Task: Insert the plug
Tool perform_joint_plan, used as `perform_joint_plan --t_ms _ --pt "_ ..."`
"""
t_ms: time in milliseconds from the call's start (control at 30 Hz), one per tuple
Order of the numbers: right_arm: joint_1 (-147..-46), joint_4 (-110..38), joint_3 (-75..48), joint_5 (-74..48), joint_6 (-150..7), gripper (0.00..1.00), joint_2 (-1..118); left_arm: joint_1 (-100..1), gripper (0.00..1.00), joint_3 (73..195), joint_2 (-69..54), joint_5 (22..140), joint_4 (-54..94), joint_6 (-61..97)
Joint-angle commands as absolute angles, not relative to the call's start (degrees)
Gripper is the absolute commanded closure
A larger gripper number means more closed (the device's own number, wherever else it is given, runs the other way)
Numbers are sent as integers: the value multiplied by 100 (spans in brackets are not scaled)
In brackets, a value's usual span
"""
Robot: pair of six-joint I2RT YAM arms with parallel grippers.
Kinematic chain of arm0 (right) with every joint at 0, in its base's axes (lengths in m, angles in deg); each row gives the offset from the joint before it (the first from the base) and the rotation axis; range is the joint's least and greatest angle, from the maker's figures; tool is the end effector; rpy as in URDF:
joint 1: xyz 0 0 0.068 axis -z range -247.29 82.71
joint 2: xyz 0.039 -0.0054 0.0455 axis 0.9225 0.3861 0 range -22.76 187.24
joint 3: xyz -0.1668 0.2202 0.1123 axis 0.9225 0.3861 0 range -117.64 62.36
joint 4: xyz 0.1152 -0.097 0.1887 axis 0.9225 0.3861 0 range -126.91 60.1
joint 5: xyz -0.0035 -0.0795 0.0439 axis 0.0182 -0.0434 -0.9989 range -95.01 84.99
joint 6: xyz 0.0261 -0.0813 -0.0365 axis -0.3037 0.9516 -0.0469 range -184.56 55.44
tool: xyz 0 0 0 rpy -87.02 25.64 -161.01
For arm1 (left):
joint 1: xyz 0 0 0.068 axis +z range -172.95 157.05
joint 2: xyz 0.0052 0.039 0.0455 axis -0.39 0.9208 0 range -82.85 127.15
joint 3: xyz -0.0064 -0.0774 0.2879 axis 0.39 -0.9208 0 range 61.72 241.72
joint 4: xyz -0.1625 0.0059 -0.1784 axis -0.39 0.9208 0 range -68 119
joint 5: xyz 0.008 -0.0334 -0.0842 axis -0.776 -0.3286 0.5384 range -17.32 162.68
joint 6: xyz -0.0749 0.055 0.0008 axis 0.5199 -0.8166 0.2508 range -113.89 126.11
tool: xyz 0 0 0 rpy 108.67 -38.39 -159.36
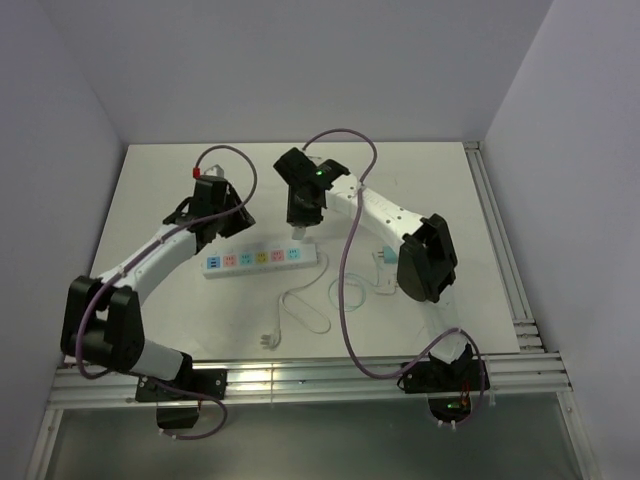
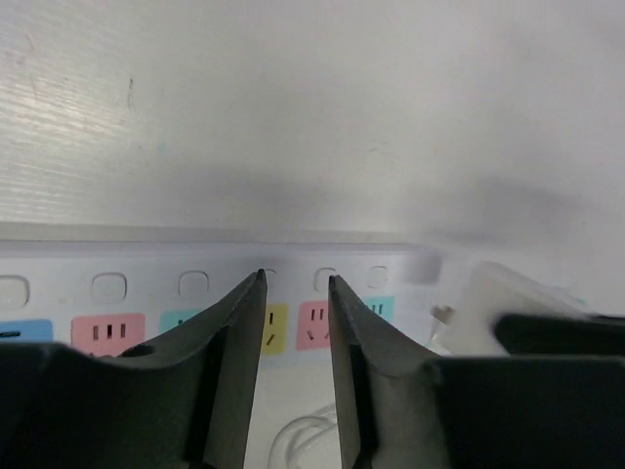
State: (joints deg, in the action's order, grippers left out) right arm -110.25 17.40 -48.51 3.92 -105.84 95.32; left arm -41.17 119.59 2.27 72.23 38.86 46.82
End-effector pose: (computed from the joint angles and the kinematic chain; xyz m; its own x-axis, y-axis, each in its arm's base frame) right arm 0.3460 0.3043 0.2634 -0.8918 0.0600 -0.4484 -0.0410 0.9764 0.2122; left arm 0.3182 -0.1040 0.2439 -0.7016 -0.4557 -0.5478 -0.1983 0.8633 -0.4641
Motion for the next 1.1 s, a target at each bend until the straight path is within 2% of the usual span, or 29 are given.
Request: perform_joint_plan --t_ms 0,33,100,233,333,733,1067 --pt "-11237 2128 -5470 422 -10297 100 9939 -4132 59 11570 -435 6882 3562 5048" --pt "-11255 2145 -5566 370 -10306 100 9993 -4132 50 11456 -576 6760 3510 5110" --pt "-11255 2163 -5620 343 -10341 100 10081 -4132 46 11087 -1059 6723 3290 5225" --pt "-11273 2399 -5857 360 -10350 100 10187 -4158 30 10717 -1832 6671 3123 5287" --pt "-11308 2444 -5884 334 -10297 100 10169 -4193 26 10489 -2245 6539 3009 5401" --pt "-11308 2901 -6543 299 -9990 100 10731 -4220 26 9855 -2844 6064 2640 5533" --pt "-11308 2779 -6323 124 -10069 100 10758 -4238 27 9715 -3257 5940 2684 5516"
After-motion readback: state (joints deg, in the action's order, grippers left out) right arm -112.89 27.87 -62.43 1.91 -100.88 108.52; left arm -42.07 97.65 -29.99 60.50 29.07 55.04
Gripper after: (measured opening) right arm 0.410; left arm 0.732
